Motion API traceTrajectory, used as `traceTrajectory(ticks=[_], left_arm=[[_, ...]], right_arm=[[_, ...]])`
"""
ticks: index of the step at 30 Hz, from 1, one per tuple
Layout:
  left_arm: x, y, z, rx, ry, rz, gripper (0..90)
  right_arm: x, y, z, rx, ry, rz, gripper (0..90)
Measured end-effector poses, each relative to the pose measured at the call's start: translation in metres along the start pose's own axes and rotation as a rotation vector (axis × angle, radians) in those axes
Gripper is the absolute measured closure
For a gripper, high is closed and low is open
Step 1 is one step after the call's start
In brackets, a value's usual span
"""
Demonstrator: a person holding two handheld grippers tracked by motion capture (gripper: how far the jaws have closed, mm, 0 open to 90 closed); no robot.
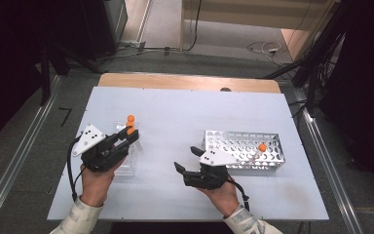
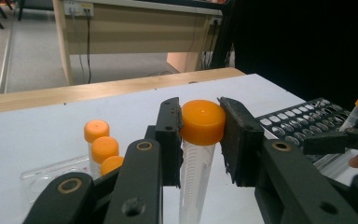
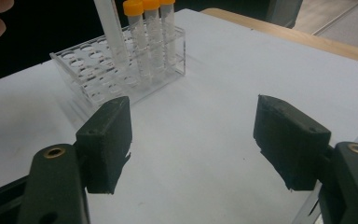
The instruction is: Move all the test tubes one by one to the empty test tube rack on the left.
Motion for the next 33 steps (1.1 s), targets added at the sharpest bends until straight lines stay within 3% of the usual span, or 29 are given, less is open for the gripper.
traceTrajectory(ticks=[18,33], left_arm=[[0.004,-0.016,-0.008,0.037,0.017,-0.019,69.5],[0.003,-0.028,-0.010,0.101,0.019,-0.010,69.5]], right_arm=[[0.000,0.001,0.000,-0.006,0.001,0.000,26.9],[-0.001,0.002,0.001,-0.009,-0.002,-0.001,26.9]])
Point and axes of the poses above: each handheld gripper's, and its own axes: z roughly forward along the jaws, x roughly out of its top, y roughly to its right, the point moved 5 cm from there along z, roughly forward along the jaws, and after that the axes turned 5 degrees about -y, right-handed, at the moved point
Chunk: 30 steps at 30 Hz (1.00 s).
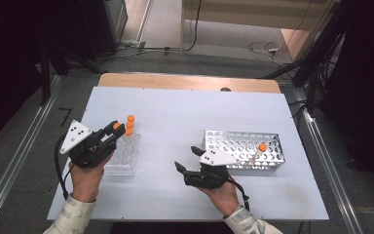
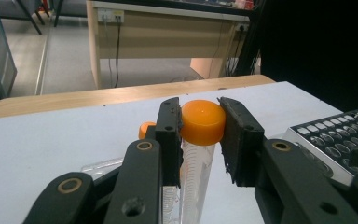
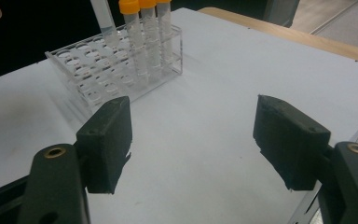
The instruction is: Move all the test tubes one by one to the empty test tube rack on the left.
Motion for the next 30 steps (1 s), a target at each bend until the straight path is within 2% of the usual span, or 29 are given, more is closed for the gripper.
traceTrajectory(ticks=[16,30], left_arm=[[-0.0038,-0.0008,0.0040,0.013,-0.012,0.009,69.4],[-0.0092,0.0007,0.0091,0.036,-0.021,0.043,69.4]], right_arm=[[-0.0010,-0.0007,0.0011,-0.001,-0.001,-0.001,26.9],[-0.0017,-0.0011,0.0013,0.000,-0.005,-0.001,26.9]])
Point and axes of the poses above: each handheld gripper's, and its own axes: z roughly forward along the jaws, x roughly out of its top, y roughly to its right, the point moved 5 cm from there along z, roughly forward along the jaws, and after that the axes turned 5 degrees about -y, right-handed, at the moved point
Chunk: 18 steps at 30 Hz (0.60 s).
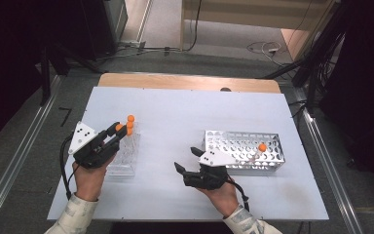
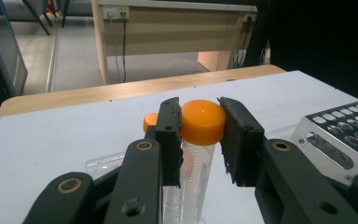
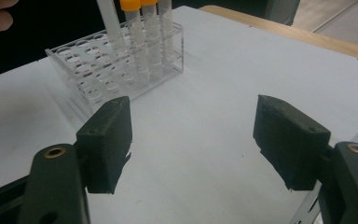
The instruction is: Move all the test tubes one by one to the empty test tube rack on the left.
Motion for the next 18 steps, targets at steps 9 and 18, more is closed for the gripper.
traceTrajectory(ticks=[9,18], left_arm=[[-0.006,0.001,0.005,0.012,-0.021,0.013,69.3],[-0.013,0.003,0.011,0.022,-0.041,0.013,68.7]], right_arm=[[0.000,-0.001,0.000,0.001,0.000,-0.005,26.9],[-0.001,-0.002,0.001,0.003,-0.005,-0.005,26.9]])
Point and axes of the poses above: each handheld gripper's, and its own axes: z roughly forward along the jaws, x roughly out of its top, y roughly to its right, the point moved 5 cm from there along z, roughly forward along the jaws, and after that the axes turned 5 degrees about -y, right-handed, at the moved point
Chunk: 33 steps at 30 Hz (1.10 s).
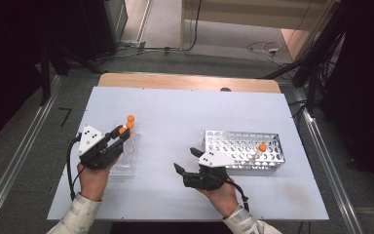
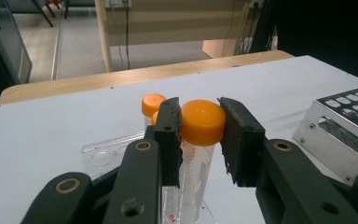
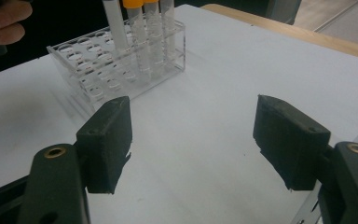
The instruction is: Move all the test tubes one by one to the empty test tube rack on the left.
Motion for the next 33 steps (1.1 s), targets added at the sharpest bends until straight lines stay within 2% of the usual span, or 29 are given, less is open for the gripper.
traceTrajectory(ticks=[21,33], left_arm=[[-0.0092,0.0012,0.0048,0.034,-0.038,-0.011,68.5],[-0.0091,0.0007,0.0041,0.036,-0.034,-0.019,60.7]], right_arm=[[-0.0013,-0.0004,0.0008,0.000,-0.005,-0.001,26.9],[-0.0015,-0.0003,0.0010,0.001,-0.006,-0.001,26.9]])
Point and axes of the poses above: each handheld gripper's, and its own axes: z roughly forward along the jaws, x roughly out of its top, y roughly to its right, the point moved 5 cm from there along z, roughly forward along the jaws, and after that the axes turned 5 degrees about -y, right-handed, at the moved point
